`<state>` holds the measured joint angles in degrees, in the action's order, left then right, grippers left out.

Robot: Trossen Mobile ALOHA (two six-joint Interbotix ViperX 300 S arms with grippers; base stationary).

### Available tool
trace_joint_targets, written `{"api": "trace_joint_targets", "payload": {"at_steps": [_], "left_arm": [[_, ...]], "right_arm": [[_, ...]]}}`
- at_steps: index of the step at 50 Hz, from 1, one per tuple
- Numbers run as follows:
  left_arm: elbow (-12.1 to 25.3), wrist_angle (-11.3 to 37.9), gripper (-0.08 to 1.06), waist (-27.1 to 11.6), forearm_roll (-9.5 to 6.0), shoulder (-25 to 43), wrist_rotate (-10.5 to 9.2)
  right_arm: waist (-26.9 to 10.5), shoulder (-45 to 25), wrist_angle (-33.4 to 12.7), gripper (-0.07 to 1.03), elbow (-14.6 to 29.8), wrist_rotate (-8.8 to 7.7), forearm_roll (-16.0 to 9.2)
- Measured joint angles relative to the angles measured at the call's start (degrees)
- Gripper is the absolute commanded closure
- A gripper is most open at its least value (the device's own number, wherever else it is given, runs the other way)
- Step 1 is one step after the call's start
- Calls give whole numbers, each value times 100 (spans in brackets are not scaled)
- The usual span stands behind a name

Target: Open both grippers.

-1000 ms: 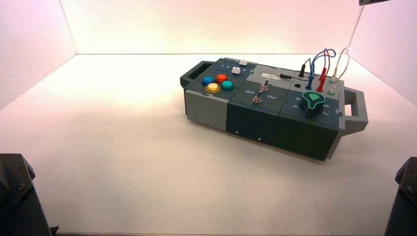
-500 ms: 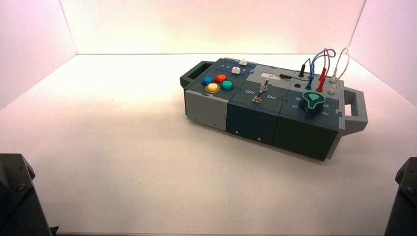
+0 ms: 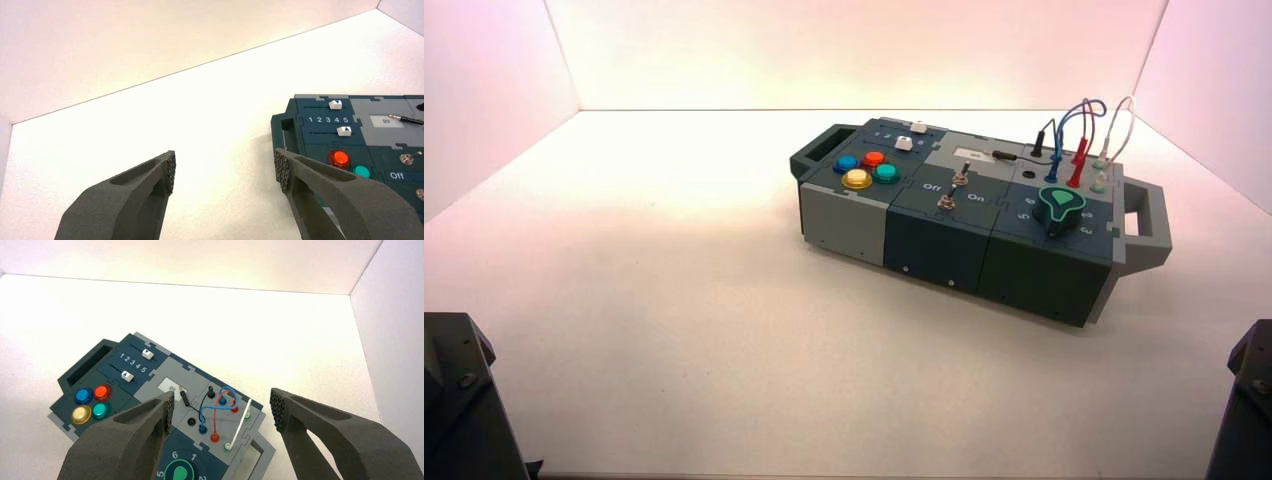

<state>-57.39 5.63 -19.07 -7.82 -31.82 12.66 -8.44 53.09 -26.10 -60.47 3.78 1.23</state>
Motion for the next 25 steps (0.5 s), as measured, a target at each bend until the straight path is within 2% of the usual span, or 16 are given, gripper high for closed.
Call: {"api": "trace_joint_targets", "payload": {"at_steps": [25], "left_arm": [[18,53,-5,9,9,-9,35]], "right_arm": [[0,9,0,-3,-26,-9,0]]}}
